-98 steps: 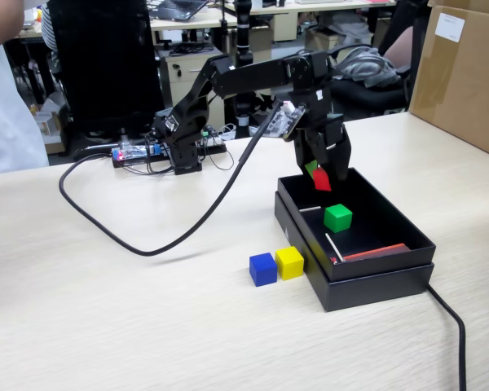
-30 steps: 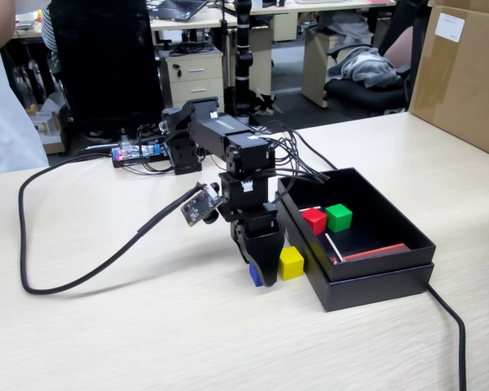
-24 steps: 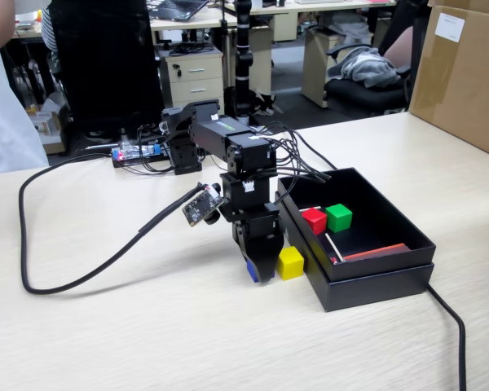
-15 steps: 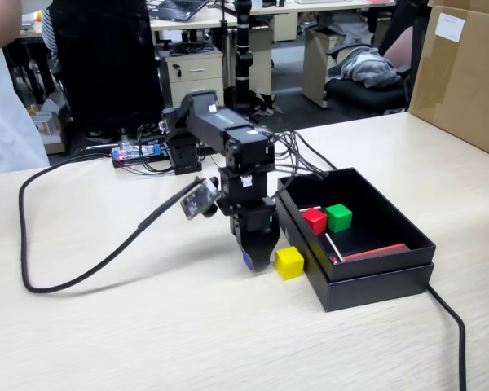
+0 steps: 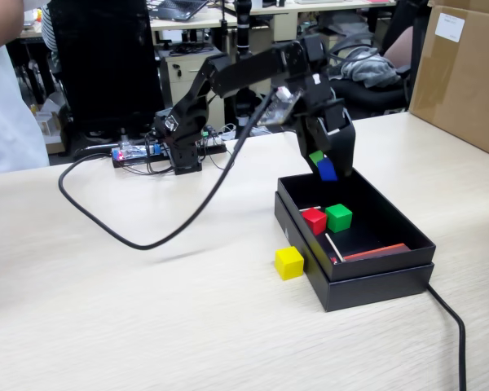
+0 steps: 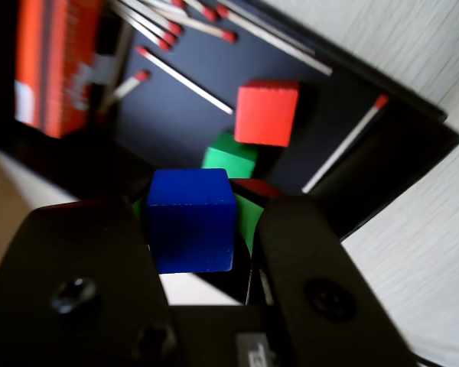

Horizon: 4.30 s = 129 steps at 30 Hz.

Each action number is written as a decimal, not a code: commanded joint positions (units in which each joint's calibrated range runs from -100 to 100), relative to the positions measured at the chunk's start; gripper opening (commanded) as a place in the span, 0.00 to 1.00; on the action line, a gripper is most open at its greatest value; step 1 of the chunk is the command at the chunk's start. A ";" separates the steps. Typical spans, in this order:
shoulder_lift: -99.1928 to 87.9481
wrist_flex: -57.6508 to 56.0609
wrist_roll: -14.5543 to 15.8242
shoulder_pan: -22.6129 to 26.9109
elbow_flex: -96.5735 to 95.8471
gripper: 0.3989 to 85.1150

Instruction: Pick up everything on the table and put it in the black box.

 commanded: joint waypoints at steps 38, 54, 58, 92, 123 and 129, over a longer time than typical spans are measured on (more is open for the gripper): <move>8.68 -1.56 -0.78 -10.94 2.61 0.56; 23.60 2.50 -0.73 -10.35 9.69 0.34; 24.40 3.19 -0.63 -10.45 10.23 0.16; -4.29 1.03 2.44 -1.37 -2.92 0.17; -79.44 10.19 -0.78 -10.74 -54.59 0.57; -96.66 26.69 -0.63 -11.77 -81.79 0.57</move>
